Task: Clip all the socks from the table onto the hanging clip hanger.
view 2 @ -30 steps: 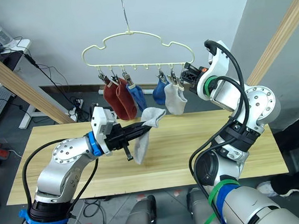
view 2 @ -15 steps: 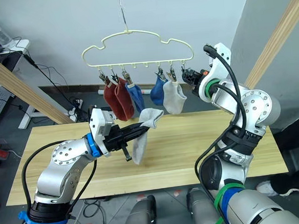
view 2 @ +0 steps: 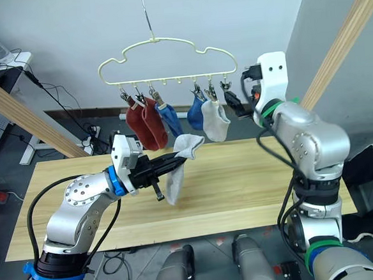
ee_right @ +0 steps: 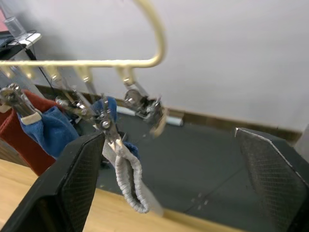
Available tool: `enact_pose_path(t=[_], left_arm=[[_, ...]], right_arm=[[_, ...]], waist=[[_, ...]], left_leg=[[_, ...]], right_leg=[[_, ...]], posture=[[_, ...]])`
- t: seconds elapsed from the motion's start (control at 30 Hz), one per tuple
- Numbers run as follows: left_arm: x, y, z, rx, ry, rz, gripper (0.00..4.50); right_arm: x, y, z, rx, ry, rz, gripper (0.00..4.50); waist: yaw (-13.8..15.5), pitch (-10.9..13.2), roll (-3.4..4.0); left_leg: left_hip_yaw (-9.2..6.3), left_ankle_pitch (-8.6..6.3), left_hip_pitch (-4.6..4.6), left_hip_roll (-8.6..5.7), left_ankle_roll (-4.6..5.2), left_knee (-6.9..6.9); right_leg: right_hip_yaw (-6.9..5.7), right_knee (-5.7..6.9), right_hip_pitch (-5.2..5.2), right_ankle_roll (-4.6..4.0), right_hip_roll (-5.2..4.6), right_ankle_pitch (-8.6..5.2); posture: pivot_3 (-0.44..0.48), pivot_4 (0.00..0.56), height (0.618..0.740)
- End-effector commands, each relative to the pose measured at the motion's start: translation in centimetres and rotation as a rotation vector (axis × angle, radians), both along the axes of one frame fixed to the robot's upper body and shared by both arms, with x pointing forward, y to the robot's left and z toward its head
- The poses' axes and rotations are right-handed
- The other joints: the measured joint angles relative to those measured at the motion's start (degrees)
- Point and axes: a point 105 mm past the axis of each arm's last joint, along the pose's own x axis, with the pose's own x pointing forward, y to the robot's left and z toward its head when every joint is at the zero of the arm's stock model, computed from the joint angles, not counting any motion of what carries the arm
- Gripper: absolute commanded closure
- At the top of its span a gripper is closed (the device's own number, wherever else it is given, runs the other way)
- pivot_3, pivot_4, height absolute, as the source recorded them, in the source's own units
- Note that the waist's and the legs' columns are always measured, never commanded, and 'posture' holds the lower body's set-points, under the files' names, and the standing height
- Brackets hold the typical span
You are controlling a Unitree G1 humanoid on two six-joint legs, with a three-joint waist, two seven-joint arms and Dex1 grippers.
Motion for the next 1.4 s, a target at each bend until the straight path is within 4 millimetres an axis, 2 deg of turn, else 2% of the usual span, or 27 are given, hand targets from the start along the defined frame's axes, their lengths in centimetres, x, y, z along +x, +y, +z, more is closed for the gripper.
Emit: enact_pose_path(t=[0.03,0.23,0.53,0.73,1.0,1.1,1.17,1.4], left_arm=[[-0.5,0.2,1.4,-0.014,-0.055,-0.007,4.5],[-0.6,0.6,1.6,-0.016,-0.056,0.002,4.5],[-1.4,1.7,3.0,-0.059,-0.091,0.04,4.5],[-1.8,2.1,3.3,-0.065,-0.088,0.059,4.5],[-2.4,1.9,3.3,-0.063,-0.072,0.068,4.5],[-2.4,1.9,3.4,-0.06,-0.071,0.067,4.5],[-2.4,1.9,3.4,-0.058,-0.071,0.064,4.5],[-2.6,1.8,3.4,-0.053,-0.068,0.061,4.5]], right_arm=[[-0.6,0.2,2.0,0.016,-0.127,-0.038,0.01],[-0.4,0.3,2.4,0.01,-0.218,-0.14,0.01],[-0.7,2.2,1.7,0.001,-0.294,-0.187,0.01],[-0.3,2.5,1.6,0.015,-0.314,-0.205,0.01],[0.3,1.9,0.8,-0.01,-0.318,-0.299,0.01],[0.4,2.2,0.7,-0.011,-0.319,-0.293,0.57],[0.4,2.3,0.6,-0.011,-0.315,-0.29,1.23],[0.4,2.7,0.3,-0.012,-0.316,-0.285,1.23]], waist=[[0.02,0.0,0.0],[0.14,0.0,0.0],[0.22,0.02,0.02],[0.36,0.02,0.02],[0.66,0.02,0.02],[0.68,0.02,0.02],[0.7,0.02,0.02],[0.88,0.02,0.02]], left_leg=[[0.0,0.0,0.0,0.0,0.0,0.01],[0.02,0.0,0.0,-0.02,0.0,0.02],[0.01,0.0,0.0,0.0,-0.01,0.02],[0.01,0.0,0.0,-0.01,-0.01,0.02],[0.0,0.0,0.0,-0.01,-0.01,0.02],[0.0,0.0,0.0,-0.01,-0.01,0.02],[0.0,0.0,0.0,-0.01,-0.01,0.02],[0.0,0.0,0.0,-0.01,-0.01,0.02]], right_leg=[[0.01,0.0,0.0,0.0,0.0,0.0],[0.01,-0.02,0.01,0.02,-0.01,0.01],[0.02,-0.02,0.0,0.01,-0.02,0.0],[0.02,-0.02,0.0,0.02,-0.03,0.0],[0.02,-0.02,0.0,0.02,-0.03,0.0],[0.01,-0.02,0.0,0.02,-0.02,0.0],[0.01,-0.02,0.0,0.02,-0.02,0.0],[0.0,-0.02,0.0,0.02,-0.02,0.0]], posture=[[-0.027,0.299,0.74],[-0.023,0.304,0.74],[-0.01,0.308,0.74],[0.004,0.307,0.74],[0.029,0.301,0.74],[0.031,0.3,0.74],[0.036,0.297,0.74],[0.044,0.295,0.74]])
